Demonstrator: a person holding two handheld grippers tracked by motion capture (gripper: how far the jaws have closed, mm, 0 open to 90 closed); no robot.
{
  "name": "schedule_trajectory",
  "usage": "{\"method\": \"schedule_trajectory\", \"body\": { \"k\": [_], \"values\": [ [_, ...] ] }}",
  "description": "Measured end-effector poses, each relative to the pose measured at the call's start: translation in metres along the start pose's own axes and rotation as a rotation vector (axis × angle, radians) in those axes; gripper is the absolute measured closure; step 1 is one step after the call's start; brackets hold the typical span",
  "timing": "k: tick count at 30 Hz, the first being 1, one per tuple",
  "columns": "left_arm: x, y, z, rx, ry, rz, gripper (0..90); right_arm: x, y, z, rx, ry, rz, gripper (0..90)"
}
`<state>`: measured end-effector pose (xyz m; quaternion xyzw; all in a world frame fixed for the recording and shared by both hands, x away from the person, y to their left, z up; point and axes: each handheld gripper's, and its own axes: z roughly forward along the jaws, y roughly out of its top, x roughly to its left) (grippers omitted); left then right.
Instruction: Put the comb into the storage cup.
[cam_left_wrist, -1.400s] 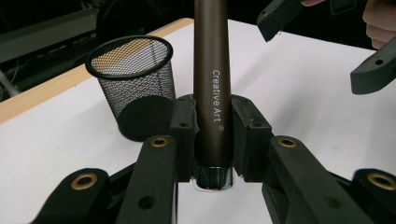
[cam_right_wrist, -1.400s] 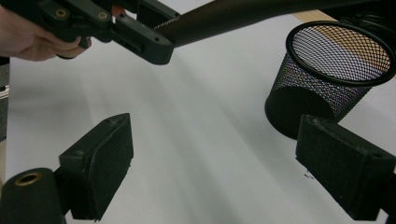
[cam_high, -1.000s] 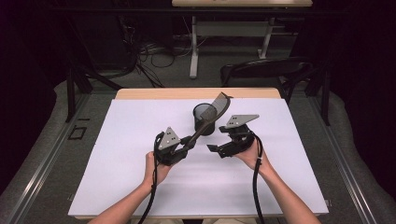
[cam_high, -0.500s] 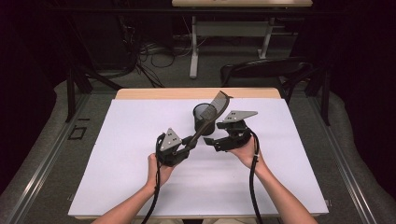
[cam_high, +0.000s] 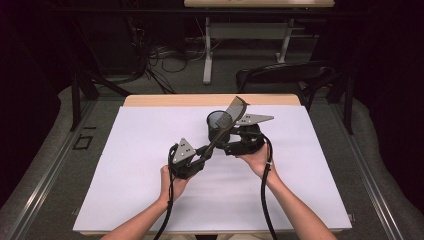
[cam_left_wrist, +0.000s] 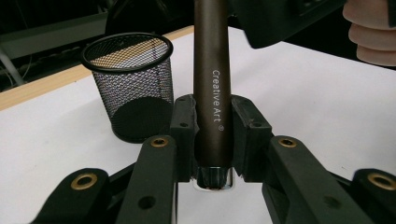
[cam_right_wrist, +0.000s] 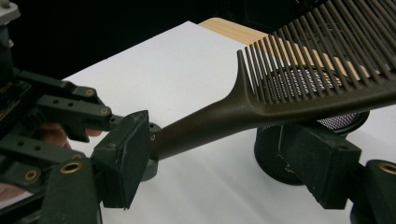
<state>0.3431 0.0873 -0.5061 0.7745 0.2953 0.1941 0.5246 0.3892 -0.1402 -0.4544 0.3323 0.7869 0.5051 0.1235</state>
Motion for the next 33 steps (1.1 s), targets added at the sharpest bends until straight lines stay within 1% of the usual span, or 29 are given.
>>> {"method": "schedule_trajectory", "body": {
  "k": [2,4,12,14,16,21,23,25,26,28,30,33],
  "values": [
    [-0.001,0.000,0.001,-0.002,-0.001,-0.006,72.5,-0.001,0.000,0.002,-0.013,0.008,0.026,26.9],
    [-0.001,0.000,0.001,-0.007,0.000,-0.010,72.6,-0.002,0.001,0.003,-0.026,0.003,0.044,29.5],
    [-0.001,-0.001,0.003,-0.003,0.003,-0.015,72.5,-0.006,0.000,0.009,-0.054,0.017,0.144,45.5],
    [0.000,-0.001,0.004,0.004,0.005,-0.015,72.5,-0.008,-0.001,0.010,-0.068,0.028,0.167,50.7],
    [-0.001,-0.001,0.005,0.011,0.011,-0.004,72.5,-0.009,-0.002,0.010,-0.074,0.041,0.195,54.2],
    [0.000,0.000,0.007,0.024,0.021,-0.002,72.5,-0.011,-0.002,0.011,-0.102,0.062,0.244,61.1],
    [0.000,0.001,0.008,0.028,0.020,-0.002,72.5,-0.013,-0.003,0.011,-0.116,0.082,0.277,64.0],
    [0.000,0.001,0.010,0.039,0.025,0.004,72.4,-0.015,-0.005,0.011,-0.130,0.113,0.318,67.9],
    [0.000,0.001,0.011,0.046,0.026,0.007,72.4,-0.014,-0.005,0.011,-0.132,0.110,0.314,68.9],
    [0.000,0.001,0.013,0.054,0.027,0.012,72.3,-0.013,-0.004,0.011,-0.136,0.127,0.318,71.7],
    [0.001,0.001,0.014,0.055,0.029,0.017,72.3,-0.012,-0.003,0.011,-0.139,0.129,0.311,72.6],
    [0.001,0.002,0.015,0.057,0.027,0.034,72.1,-0.012,-0.003,0.010,-0.139,0.139,0.319,73.2]
  ]
}}
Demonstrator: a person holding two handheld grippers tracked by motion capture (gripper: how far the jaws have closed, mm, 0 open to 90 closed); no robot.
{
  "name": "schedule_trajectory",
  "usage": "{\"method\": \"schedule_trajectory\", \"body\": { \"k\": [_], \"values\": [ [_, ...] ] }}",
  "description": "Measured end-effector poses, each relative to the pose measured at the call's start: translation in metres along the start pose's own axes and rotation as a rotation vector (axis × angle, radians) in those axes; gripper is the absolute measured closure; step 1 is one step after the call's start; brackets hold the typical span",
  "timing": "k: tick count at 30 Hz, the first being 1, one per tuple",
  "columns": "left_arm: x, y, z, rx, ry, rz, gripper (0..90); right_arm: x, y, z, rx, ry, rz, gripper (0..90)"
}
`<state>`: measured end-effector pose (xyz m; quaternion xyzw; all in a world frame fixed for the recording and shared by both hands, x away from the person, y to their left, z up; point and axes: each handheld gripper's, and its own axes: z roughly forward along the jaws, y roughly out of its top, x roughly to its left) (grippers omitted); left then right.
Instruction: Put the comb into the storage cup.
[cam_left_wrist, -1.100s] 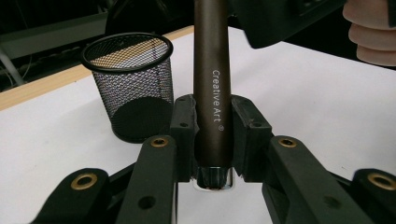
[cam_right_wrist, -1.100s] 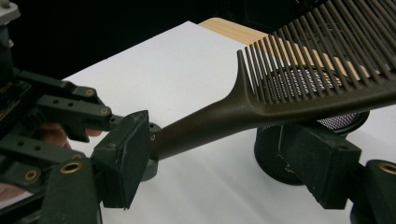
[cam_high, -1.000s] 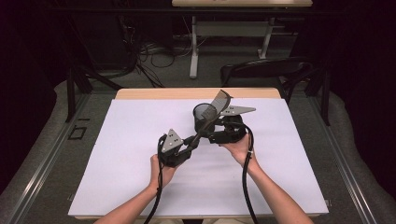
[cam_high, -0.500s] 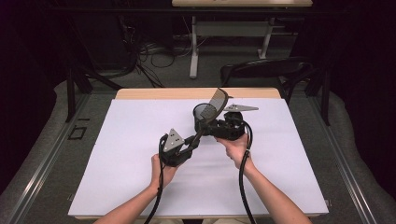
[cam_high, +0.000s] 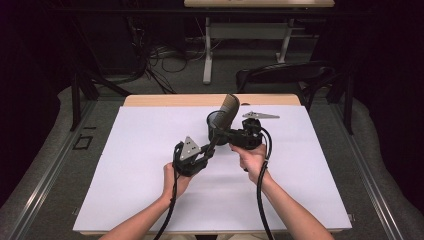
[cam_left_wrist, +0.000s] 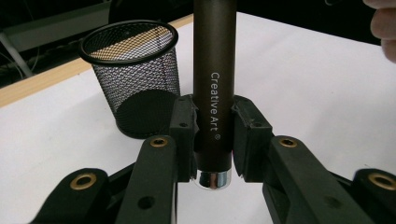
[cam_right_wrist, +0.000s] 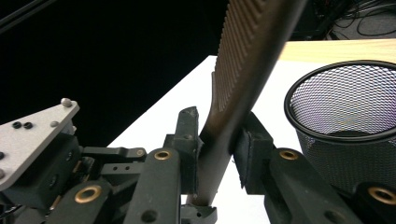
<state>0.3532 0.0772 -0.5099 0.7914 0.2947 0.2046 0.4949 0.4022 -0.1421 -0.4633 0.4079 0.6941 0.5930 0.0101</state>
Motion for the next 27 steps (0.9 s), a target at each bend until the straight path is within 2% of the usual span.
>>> {"method": "schedule_trajectory", "body": {
  "k": [3,8,12,16,27],
  "values": [
    [0.000,0.000,0.001,0.000,0.000,0.011,71.0,0.002,0.001,-0.001,0.004,0.005,-0.010,73.5],
    [0.003,-0.001,0.001,0.027,-0.010,0.002,47.8,0.007,0.005,-0.005,0.010,0.004,-0.039,73.6],
    [0.006,-0.002,-0.001,0.039,-0.014,-0.008,32.6,0.010,0.008,-0.008,0.011,-0.034,-0.091,73.6],
    [0.009,-0.004,-0.006,0.055,-0.022,-0.009,20.5,0.011,0.010,-0.011,0.016,-0.061,-0.123,73.5],
    [0.023,-0.012,-0.024,0.081,-0.012,-0.026,5.6,0.010,0.012,-0.019,0.033,-0.103,-0.173,73.5]
  ]
}}
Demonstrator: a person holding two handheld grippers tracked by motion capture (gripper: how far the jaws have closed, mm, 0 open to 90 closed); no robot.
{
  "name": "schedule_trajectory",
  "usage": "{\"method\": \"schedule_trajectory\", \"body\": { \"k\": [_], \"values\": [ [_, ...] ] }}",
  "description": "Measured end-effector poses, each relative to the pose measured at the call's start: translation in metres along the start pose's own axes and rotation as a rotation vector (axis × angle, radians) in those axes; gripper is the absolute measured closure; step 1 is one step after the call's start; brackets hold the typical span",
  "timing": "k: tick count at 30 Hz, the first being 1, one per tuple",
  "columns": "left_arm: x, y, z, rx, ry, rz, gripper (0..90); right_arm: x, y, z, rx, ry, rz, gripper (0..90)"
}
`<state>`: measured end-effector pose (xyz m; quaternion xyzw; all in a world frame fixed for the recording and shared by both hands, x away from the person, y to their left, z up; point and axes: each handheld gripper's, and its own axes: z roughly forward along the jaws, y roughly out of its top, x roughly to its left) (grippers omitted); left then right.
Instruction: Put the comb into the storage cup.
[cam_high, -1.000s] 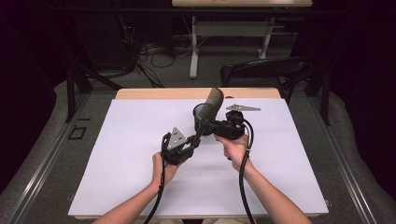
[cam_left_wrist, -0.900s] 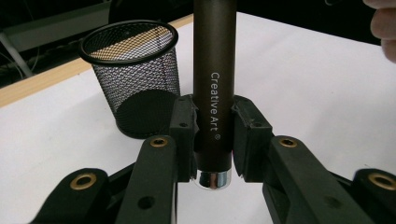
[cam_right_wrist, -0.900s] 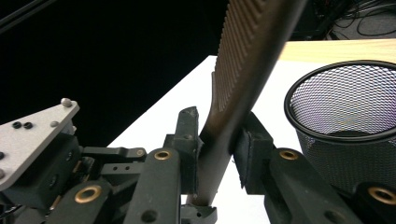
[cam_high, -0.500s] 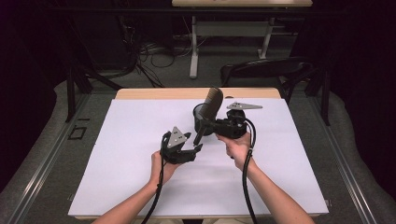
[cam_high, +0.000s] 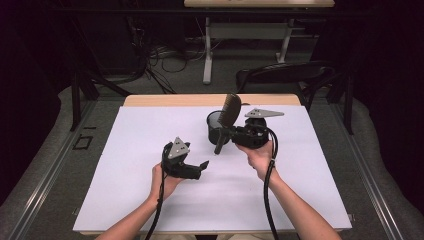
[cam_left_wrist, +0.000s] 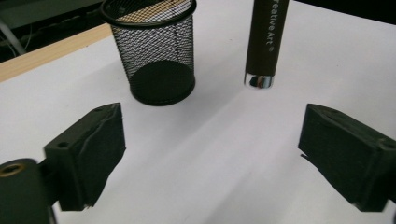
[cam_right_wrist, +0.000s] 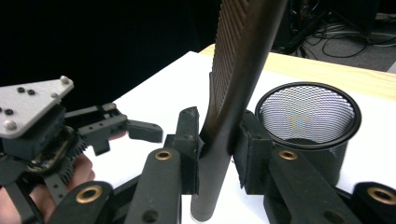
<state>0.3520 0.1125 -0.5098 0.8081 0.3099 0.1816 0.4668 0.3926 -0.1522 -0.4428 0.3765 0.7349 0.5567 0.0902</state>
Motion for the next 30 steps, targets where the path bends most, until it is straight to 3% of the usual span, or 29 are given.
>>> {"method": "schedule_trajectory", "body": {
  "k": [7,19,30],
  "values": [
    [0.008,-0.006,-0.015,-0.003,0.021,-0.015,0.2,-0.001,0.001,-0.005,0.009,-0.017,-0.019,73.4],
    [0.019,-0.022,-0.042,-0.041,0.051,-0.039,0.0,-0.002,0.004,-0.014,0.024,-0.044,-0.055,73.4],
    [0.024,-0.029,-0.056,-0.063,0.090,-0.051,0.0,-0.001,0.006,-0.021,0.040,-0.083,-0.102,73.4]
  ]
}}
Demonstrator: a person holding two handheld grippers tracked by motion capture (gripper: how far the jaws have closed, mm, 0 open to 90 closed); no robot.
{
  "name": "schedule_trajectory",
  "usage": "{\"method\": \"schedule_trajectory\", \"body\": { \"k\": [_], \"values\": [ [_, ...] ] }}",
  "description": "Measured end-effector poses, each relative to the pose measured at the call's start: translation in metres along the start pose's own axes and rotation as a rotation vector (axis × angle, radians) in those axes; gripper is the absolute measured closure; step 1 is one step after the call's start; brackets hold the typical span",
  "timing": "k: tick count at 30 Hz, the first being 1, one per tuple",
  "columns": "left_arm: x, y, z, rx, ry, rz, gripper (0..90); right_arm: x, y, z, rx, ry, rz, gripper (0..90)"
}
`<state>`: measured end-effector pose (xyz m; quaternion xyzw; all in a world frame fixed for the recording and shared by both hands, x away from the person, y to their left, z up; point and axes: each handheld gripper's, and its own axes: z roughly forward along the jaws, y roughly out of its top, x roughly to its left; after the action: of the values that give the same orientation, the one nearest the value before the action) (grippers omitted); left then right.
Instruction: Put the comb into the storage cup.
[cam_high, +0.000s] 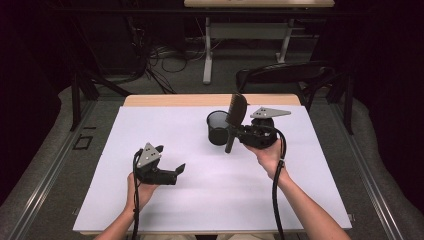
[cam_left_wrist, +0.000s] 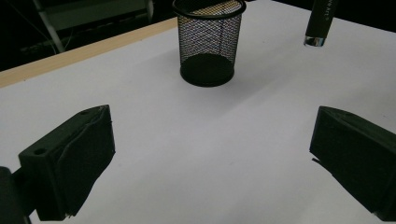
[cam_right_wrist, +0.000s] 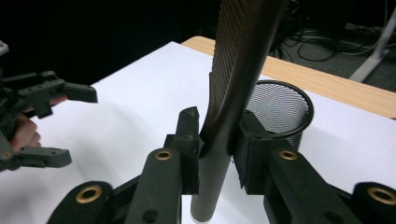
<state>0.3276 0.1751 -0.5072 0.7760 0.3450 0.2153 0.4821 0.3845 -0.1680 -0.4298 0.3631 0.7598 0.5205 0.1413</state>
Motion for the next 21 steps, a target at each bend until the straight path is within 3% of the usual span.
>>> {"method": "schedule_trajectory", "body": {
  "k": [21],
  "values": [
    [0.005,-0.011,-0.014,-0.015,0.023,-0.025,0.0,-0.008,0.005,-0.015,0.021,-0.075,-0.055,73.3]
  ]
}}
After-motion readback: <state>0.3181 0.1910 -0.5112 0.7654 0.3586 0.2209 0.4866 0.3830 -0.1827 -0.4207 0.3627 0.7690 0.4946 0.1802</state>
